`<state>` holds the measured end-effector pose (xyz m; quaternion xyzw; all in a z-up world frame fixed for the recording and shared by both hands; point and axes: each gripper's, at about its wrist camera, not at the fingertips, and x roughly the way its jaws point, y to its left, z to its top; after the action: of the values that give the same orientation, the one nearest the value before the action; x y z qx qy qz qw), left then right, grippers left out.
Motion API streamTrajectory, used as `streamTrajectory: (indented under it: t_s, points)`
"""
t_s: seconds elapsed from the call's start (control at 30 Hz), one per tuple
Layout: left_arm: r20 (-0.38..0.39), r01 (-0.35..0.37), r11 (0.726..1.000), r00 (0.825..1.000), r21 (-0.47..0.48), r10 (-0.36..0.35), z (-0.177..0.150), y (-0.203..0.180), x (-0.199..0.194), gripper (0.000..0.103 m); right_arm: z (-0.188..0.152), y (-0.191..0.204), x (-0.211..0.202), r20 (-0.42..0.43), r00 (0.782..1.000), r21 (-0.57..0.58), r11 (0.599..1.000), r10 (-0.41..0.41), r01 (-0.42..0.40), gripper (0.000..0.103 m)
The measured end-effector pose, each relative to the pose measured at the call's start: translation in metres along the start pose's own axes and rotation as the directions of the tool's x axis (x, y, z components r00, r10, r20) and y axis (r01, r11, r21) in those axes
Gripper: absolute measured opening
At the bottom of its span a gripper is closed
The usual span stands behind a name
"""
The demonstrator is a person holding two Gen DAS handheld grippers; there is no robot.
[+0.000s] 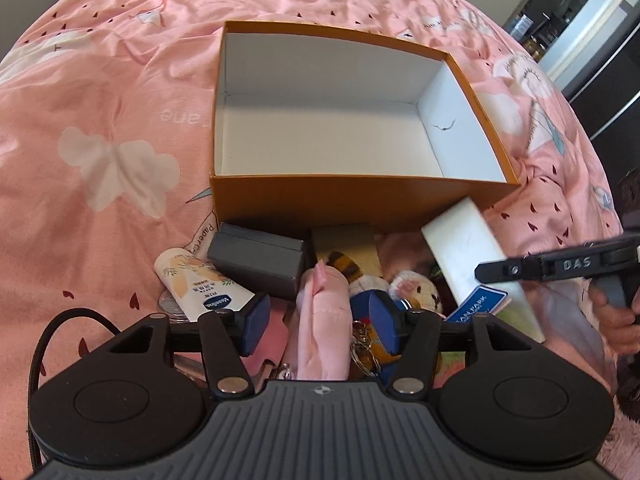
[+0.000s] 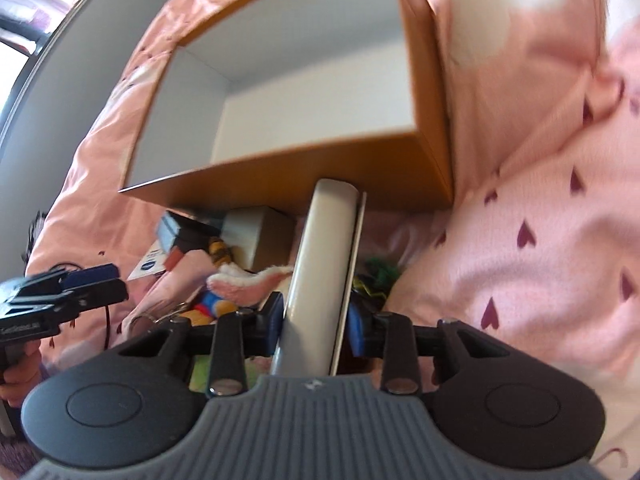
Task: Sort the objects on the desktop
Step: 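Lift the white case with the right gripper while the left gripper grasps the dark gray block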
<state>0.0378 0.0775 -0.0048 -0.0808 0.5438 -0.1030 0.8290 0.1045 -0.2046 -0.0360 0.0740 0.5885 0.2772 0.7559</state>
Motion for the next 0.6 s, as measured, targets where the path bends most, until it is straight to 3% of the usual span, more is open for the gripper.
streamTrajectory:
  t_s: [0.17, 0.27, 0.43, 0.5, 0.6]
  points:
    - [-0.004, -0.005, 1.000, 1.000, -0.015, 0.005, 0.003, 0.007, -0.002, 0.064, 0.002, 0.031, -0.023, 0.035, 0.995, -0.253, 0.962, -0.094, 0.100, 0.034]
    - [-0.007, -0.003, 0.994, 1.000, -0.108, 0.002, 0.011, 0.022, -0.002, 0.064, -0.003, 0.050, -0.038, 0.097, 0.984, -0.415, 0.893, -0.150, 0.177, 0.033]
    - [-0.027, -0.011, 0.982, 1.000, -0.187, 0.006, 0.024, 0.038, 0.007, 0.068, -0.012, 0.081, -0.022, 0.160, 0.956, -0.599, 0.745, -0.246, 0.292, 0.031]
    - [-0.049, -0.013, 0.966, 0.999, -0.258, 0.000, 0.027, 0.046, 0.017, 0.068, -0.012, 0.079, -0.007, 0.140, 0.951, -0.622, 0.723, -0.275, 0.300, 0.031]
    - [-0.049, -0.020, 0.926, 0.999, -0.378, 0.001, 0.029, 0.058, 0.029, 0.068, -0.009, 0.068, 0.010, 0.103, 0.950, -0.609, 0.737, -0.293, 0.294, 0.031]
